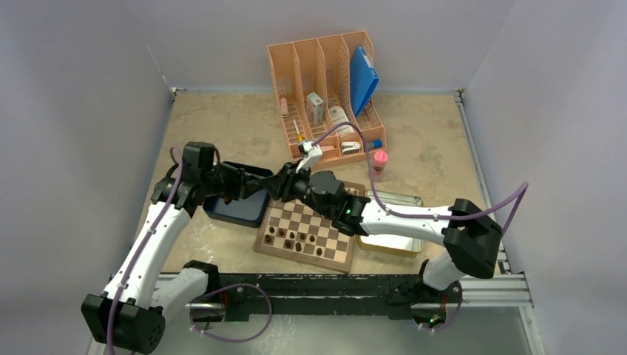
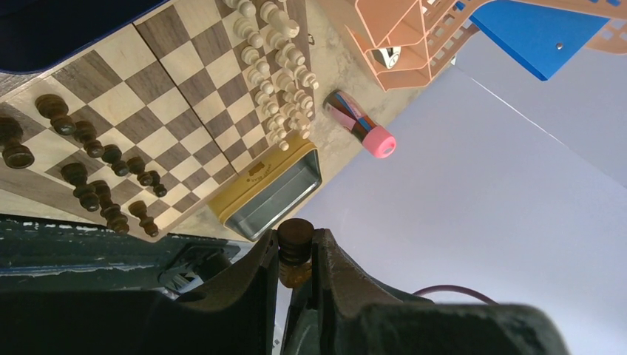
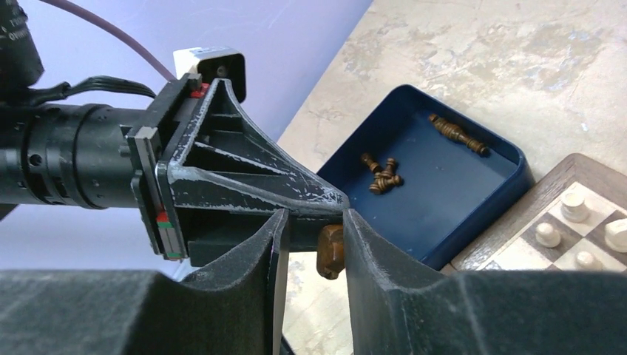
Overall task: Set up the chess pieces on the board
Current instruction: Place the chess piece on the chessboard.
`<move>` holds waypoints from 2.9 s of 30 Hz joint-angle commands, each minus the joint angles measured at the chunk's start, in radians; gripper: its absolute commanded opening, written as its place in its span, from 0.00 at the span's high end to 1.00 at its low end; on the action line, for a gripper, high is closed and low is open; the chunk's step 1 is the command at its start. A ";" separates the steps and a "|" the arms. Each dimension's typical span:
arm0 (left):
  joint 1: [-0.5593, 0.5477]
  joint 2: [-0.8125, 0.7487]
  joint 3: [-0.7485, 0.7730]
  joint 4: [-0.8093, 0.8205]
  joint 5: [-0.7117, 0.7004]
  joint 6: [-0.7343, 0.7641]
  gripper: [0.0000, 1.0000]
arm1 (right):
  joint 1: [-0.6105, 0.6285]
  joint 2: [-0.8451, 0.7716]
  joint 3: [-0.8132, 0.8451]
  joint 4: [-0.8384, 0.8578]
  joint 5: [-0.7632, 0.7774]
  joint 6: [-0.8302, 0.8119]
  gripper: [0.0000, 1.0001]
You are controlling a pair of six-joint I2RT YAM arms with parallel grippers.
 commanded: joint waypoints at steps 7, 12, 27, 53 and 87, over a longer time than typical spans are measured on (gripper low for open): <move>0.006 -0.029 -0.040 0.081 0.051 -0.035 1.00 | -0.002 -0.037 -0.002 0.036 -0.025 0.094 0.65; 0.005 -0.030 -0.038 0.110 0.057 -0.034 1.00 | -0.001 -0.045 -0.021 0.040 -0.014 0.116 0.61; 0.006 -0.049 -0.038 0.122 0.039 -0.085 1.00 | -0.001 -0.063 -0.029 0.009 -0.003 0.127 0.62; 0.006 -0.074 -0.034 0.118 -0.001 -0.108 1.00 | -0.001 -0.121 -0.055 -0.014 0.057 0.155 0.71; 0.006 -0.079 -0.015 0.131 0.020 -0.068 1.00 | 0.001 -0.063 -0.041 0.060 0.039 0.161 0.82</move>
